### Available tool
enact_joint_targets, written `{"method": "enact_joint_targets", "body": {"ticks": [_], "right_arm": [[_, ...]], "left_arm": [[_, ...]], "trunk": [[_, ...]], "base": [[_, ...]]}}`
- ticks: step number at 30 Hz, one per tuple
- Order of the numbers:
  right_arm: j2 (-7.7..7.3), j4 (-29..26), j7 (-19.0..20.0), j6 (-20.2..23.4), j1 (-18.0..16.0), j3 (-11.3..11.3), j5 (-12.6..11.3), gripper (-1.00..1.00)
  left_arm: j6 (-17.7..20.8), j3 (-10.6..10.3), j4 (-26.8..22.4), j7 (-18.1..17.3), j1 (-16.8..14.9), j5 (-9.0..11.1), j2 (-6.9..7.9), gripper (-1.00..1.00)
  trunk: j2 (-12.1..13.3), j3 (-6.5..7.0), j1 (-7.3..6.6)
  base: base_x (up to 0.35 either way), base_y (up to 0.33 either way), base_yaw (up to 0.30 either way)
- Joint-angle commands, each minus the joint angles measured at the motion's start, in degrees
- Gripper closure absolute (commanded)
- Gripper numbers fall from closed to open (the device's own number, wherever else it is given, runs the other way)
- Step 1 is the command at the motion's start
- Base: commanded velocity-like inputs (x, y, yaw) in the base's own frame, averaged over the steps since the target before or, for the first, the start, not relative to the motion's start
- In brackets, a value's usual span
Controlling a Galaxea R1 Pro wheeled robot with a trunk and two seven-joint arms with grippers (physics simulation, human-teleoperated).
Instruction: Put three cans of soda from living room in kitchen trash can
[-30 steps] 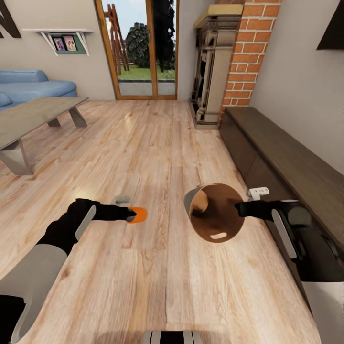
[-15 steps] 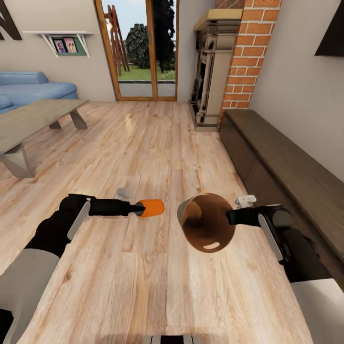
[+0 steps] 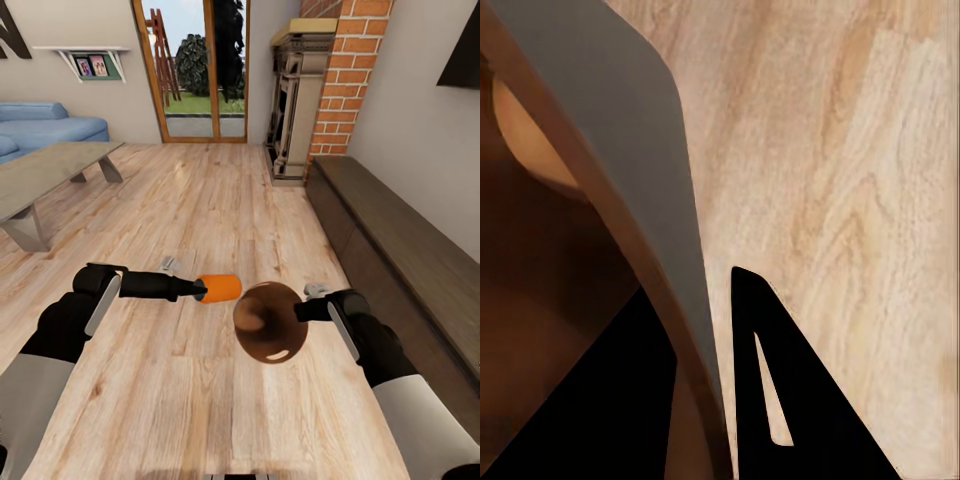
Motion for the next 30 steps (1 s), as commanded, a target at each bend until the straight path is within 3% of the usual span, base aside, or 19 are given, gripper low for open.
{"method": "enact_joint_targets", "body": {"ticks": [1, 4, 5, 6, 8, 11, 12, 13, 14, 16, 20, 21, 23, 30], "right_arm": [[0.49, 0.2, -0.2, 0.2, -0.1, 0.2, -2.2, 1.0], [2.38, 1.1, -1.9, 0.2, -0.9, 0.6, -2.2, 1.0], [2.62, 1.2, -2.1, 0.2, -1.1, 0.7, -2.2, 1.0], [3.09, 1.6, -2.5, 0.2, -1.7, 0.8, -2.2, 1.0], [3.41, 1.7, -2.7, 0.2, -1.9, 0.9, -2.2, 1.0], [3.99, 1.9, -2.9, 0.2, -2.1, 1.2, -2.2, 1.0], [4.3, 2.2, -3.0, 0.2, -2.2, 1.9, -2.2, 1.0], [4.43, 2.3, -3.0, 0.2, -2.4, 2.1, -2.2, 1.0], [4.67, 2.4, -3.0, 0.2, -2.7, 2.3, -2.2, 1.0], [5.43, 2.5, -3.2, 0.2, -3.4, 2.5, -2.2, 1.0], [5.82, 2.5, -3.8, 0.2, -3.6, 2.6, -2.2, 1.0], [6.4, 2.7, -4.3, 0.2, -3.7, 2.6, -2.2, 1.0], [6.95, 2.8, -4.8, 0.2, -3.7, 2.6, -2.2, 1.0], [7.69, 3.0, -5.5, 0.2, -3.8, 2.8, -2.2, 1.0]], "left_arm": [[0.2, 0.0, 0.0, -0.2, 0.0, -0.1, -0.11, 1.0], [1.2, -0.2, 0.1, -0.9, 0.0, -0.2, -1.94, 1.0], [1.3, -0.2, 0.1, -1.0, 0.0, -0.3, -2.52, 1.0], [1.6, -0.6, 0.1, -1.1, 0.0, -0.3, -4.01, 1.0], [1.7, -1.3, 0.2, -1.2, 0.0, -0.3, -4.72, 1.0], [1.8, -3.9, 0.2, -1.0, -0.1, -0.4, -5.66, 1.0], [2.0, -6.9, 1.2, -0.4, -0.1, -0.5, -7.45, 1.0], [2.0, -8.1, 2.3, 0.1, -0.1, -0.6, -8.52, 1.0], [2.0, -8.9, 3.6, 1.0, -0.1, -0.7, -9.43, 1.0], [2.0, -11.5, 6.8, 7.1, -0.1, -0.7, -10.99, 1.0], [2.0, -13.4, 7.4, 11.7, -0.1, -0.7, -11.82, 1.0], [2.0, -14.2, 7.6, 14.1, 0.0, -0.6, -13.08, 1.0], [2.0, -14.8, 7.7, 16.0, 0.0, -0.7, -14.03, 1.0], [2.0, -17.6, 7.4, 23.6, 0.0, -0.5, -15.07, 1.0]], "trunk": [[0.4, 0.19, -0.23], [1.6, 0.73, -0.89], [2.0, 0.91, -1.11], [2.4, 1.09, -1.33], [3.2, 1.45, -1.77], [4.4, 1.99, -2.43], [4.8, 2.16, -2.65], [5.2, 2.34, -2.87], [5.6, 2.52, -3.09], [5.6, 2.52, -3.09], [5.6, 2.52, -3.09], [5.6, 2.52, -3.09], [5.6, 2.52, -3.09], [5.6, 2.52, -3.09]], "base": [[0.0, 0.0, 0.0], [0.0, 0.0, 0.0], [0.0, 0.0, 0.0], [0.0, 0.0, 0.0], [0.0, 0.0, 0.0], [0.0, 0.0, 0.0], [0.0, 0.0, 0.0], [0.0, 0.0, 0.0], [0.0, 0.0, 0.0], [0.0, 0.0, 0.0], [0.0, 0.0, 0.0], [0.0, 0.0, 0.0], [0.0, 0.0, 0.0], [0.0, 0.0, 0.0]]}}
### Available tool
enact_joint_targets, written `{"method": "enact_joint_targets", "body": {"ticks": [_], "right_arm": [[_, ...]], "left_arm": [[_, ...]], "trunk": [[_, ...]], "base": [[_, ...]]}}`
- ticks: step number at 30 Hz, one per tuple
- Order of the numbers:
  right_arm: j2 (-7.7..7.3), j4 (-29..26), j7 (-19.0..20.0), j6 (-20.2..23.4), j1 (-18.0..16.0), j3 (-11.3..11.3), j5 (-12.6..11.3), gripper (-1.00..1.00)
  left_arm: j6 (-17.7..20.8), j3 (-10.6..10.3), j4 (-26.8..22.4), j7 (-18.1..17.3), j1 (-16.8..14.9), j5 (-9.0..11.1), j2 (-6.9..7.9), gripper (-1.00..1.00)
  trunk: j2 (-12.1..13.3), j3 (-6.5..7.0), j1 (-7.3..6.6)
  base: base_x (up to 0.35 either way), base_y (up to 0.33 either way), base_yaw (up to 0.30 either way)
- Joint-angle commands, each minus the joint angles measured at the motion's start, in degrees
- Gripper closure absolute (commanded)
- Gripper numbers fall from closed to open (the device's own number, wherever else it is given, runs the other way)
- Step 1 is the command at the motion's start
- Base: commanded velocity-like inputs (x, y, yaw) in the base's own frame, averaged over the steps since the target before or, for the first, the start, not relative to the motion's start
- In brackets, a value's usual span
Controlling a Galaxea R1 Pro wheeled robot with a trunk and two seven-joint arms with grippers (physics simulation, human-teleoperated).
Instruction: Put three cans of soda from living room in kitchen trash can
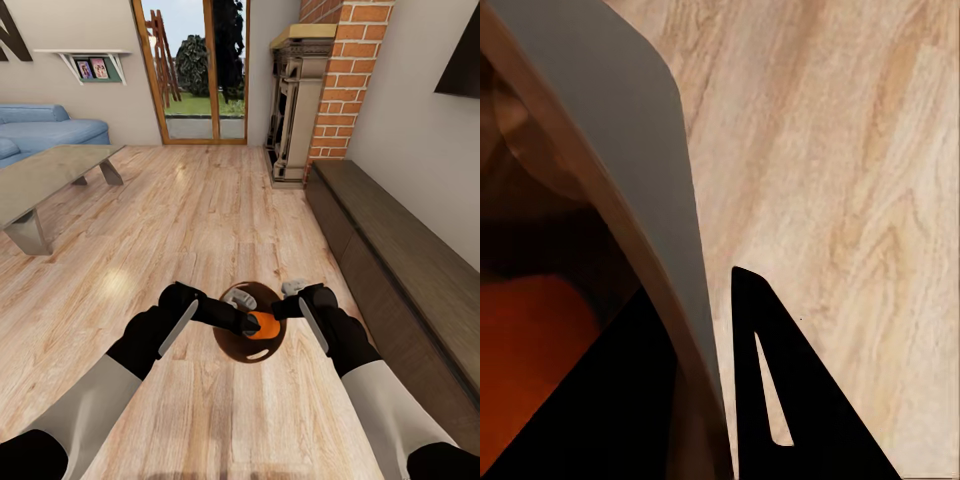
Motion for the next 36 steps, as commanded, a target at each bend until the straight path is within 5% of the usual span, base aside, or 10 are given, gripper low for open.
{"method": "enact_joint_targets", "body": {"ticks": [1, 11, 17, 34, 36], "right_arm": [[0.05, -3.8, 0.2, 0.1, 0.0, 0.0, -2.4, 1.0], [0.07, -3.2, 0.1, 0.1, 0.0, 1.7, -2.4, 1.0], [0.1, -2.6, 0.1, 0.1, 0.0, 1.8, -2.4, 1.0], [0.12, -2.5, 0.1, 0.1, 0.0, 1.9, -2.4, 1.0], [0.12, -2.5, 0.1, 0.1, 0.0, 2.0, -2.4, 1.0]], "left_arm": [[0.0, -0.1, -0.1, 0.6, 0.0, 0.3, -0.1, 1.0], [0.1, -0.8, -0.5, 3.5, 0.0, 0.3, -0.29, 1.0], [1.4, -3.3, -0.3, 12.2, 0.0, 0.2, -0.45, 1.0], [2.1, -4.1, 0.3, 22.8, 0.0, 0.1, -1.73, 1.0], [2.1, -5.6, 0.4, 25.3, 0.0, 0.1, -2.03, 1.0]], "trunk": [[0.0, 0.01, 0.0], [0.0, 0.01, 0.0], [0.0, 0.01, 0.0], [0.0, 0.01, 0.0], [0.0, 0.01, 0.0]], "base": [[0.0, 0.0, 0.0], [0.0, 0.0, 0.0], [0.0, 0.0, 0.0], [0.0, 0.0, 0.0], [0.0, 0.0, 0.0]]}}
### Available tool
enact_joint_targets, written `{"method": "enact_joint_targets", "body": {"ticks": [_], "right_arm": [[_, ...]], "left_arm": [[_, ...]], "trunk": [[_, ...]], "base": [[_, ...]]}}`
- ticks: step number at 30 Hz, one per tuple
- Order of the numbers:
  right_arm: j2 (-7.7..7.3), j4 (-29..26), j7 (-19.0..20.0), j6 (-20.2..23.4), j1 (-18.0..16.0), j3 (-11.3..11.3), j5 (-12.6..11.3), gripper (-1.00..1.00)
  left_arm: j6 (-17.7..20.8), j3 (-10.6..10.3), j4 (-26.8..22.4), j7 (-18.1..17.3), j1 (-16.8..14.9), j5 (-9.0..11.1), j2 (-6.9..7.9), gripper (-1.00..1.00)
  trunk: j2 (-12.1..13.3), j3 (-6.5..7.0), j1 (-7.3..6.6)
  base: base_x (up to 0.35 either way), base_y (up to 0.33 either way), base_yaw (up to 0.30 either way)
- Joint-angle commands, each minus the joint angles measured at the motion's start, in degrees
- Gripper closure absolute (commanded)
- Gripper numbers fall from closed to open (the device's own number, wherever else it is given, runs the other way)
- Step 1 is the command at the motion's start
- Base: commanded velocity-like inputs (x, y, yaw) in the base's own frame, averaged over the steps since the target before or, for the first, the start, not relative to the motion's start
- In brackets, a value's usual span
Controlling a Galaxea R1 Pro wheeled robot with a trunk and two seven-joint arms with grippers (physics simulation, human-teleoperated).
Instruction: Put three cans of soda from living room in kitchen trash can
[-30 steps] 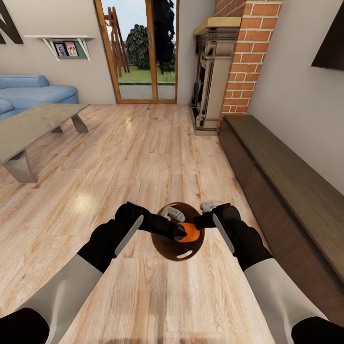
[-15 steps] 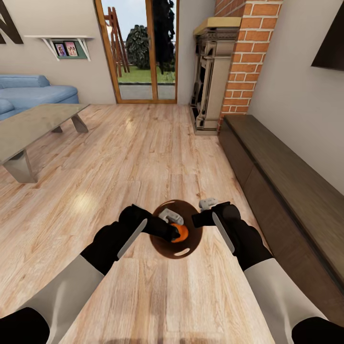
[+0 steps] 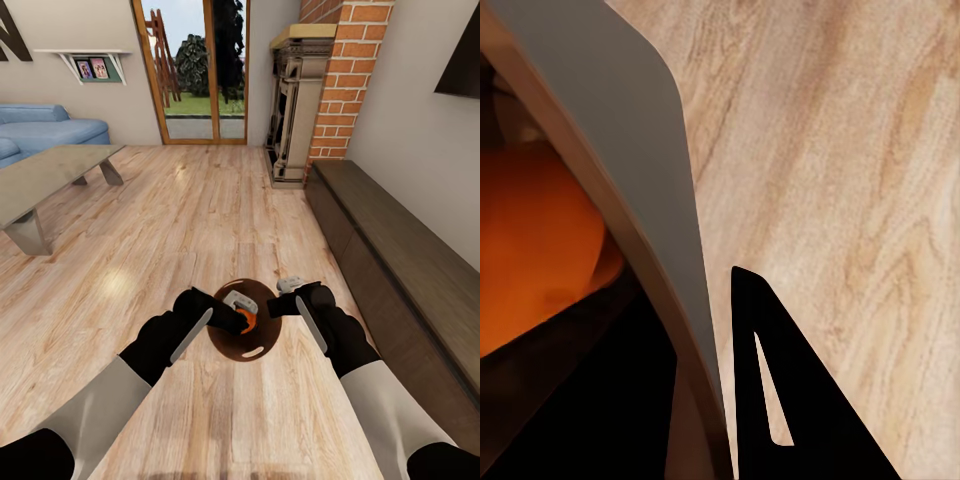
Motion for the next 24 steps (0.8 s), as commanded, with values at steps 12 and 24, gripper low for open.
{"method": "enact_joint_targets", "body": {"ticks": [12, 24], "right_arm": [[0.01, 0.0, 0.1, 0.0, 0.0, 0.1, -0.7, 1.0], [0.01, 0.0, 0.1, 0.0, 0.0, 0.1, -0.7, 1.0]], "left_arm": [[0.0, -1.7, 1.9, 4.7, 0.0, -0.7, -0.41, -1.0], [0.0, -1.6, 1.8, 4.9, 0.0, -0.4, -0.22, -1.0]], "trunk": [[0.0, 0.01, -0.01], [0.0, 0.01, -0.01]], "base": [[0.0, 0.0, 0.0], [0.0, 0.0, 0.0]]}}
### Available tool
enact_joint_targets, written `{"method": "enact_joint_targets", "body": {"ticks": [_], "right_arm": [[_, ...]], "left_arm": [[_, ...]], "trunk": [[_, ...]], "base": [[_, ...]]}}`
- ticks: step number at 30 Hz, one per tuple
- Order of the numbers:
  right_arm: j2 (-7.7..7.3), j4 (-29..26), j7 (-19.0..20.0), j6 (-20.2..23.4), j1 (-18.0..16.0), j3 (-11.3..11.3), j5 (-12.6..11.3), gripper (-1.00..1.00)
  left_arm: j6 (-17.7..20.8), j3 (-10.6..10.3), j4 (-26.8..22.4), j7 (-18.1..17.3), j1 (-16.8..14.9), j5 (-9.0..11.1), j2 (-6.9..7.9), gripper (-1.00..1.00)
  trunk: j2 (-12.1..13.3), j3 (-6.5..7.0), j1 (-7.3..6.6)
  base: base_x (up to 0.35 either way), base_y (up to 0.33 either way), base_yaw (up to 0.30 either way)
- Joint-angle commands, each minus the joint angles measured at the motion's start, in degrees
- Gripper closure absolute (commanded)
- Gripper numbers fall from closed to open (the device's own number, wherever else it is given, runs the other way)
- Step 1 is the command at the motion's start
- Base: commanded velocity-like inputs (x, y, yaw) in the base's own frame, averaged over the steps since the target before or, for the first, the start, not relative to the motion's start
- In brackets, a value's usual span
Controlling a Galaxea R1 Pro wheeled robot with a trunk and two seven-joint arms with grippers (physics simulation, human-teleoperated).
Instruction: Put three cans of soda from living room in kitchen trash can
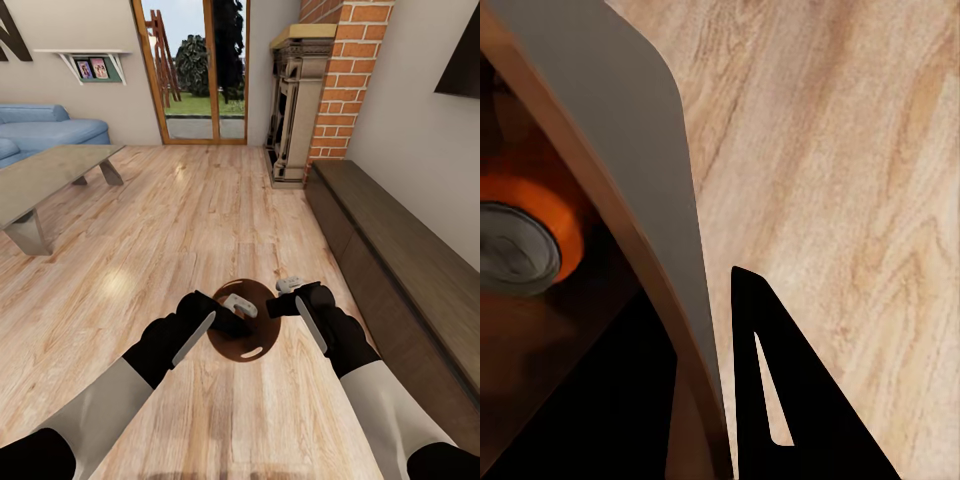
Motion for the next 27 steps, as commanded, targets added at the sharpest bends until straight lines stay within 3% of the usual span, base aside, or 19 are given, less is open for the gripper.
{"method": "enact_joint_targets", "body": {"ticks": [1, 8, 12, 16, 18, 20, 21, 23, 27], "right_arm": [[-0.04, 0.0, 0.1, 0.0, 0.0, 0.0, 0.0, 1.0], [-0.1, 0.1, 0.2, 0.0, 0.0, -0.5, 0.0, 1.0], [-0.24, 0.1, 0.2, 0.0, 0.0, -0.8, -0.1, 1.0], [-0.57, 1.0, 0.2, 0.0, 0.0, -1.0, -0.1, 1.0], [-0.68, 1.4, 0.2, 0.0, 0.0, -1.1, -0.1, 1.0], [-0.76, 1.6, 0.2, 0.0, 0.0, -1.1, -0.1, 1.0], [-0.87, 1.7, 0.2, 0.0, 0.0, -1.2, -0.1, 1.0], [-0.96, 1.8, 0.2, 0.0, 0.0, -1.2, -0.1, 1.0], [-1.36, 1.9, 0.3, 0.0, 0.1, -1.2, -0.1, 1.0]], "left_arm": [[0.0, 0.0, -0.5, -0.1, 0.0, -2.3, 0.31, -1.0], [0.0, 0.1, -6.7, -1.4, 0.2, -1.9, 0.66, -1.0], [0.0, 0.5, -11.8, -6.4, 2.1, -1.9, 1.42, -1.0], [0.0, 0.8, -17.7, -12.7, 3.4, -1.8, 6.94, -1.0], [0.0, 1.4, -19.1, -14.8, 3.5, -1.8, 8.99, -1.0], [0.0, 3.0, -19.9, -15.6, 3.5, -1.8, 10.5, -1.0], [0.0, 7.4, -20.7, -16.3, 3.6, -1.7, 12.53, -1.0], [0.0, 11.0, -21.1, -16.7, 3.6, -1.8, 13.77, -1.0], [0.0, 14.1, -21.1, -14.8, 3.7, -2.2, 14.8, -1.0]], "trunk": [[0.0, 0.01, 0.0], [0.0, 0.01, 0.0], [0.0, 0.01, 0.0], [0.0, 0.01, 0.0], [0.0, 0.01, 0.0], [0.0, 0.01, 0.0], [0.0, 0.01, 0.0], [0.0, 0.01, 0.0], [0.0, 0.01, 0.0]], "base": [[0.0, 0.0, 0.0], [0.0, 0.0, 0.0], [0.0, 0.0, 0.0], [0.0, 0.0, 0.0], [0.0, 0.0, 0.0], [0.0, 0.0, 0.0], [0.0, 0.0, 0.0], [0.0, 0.0, 0.0], [0.0, 0.0, 0.0]]}}
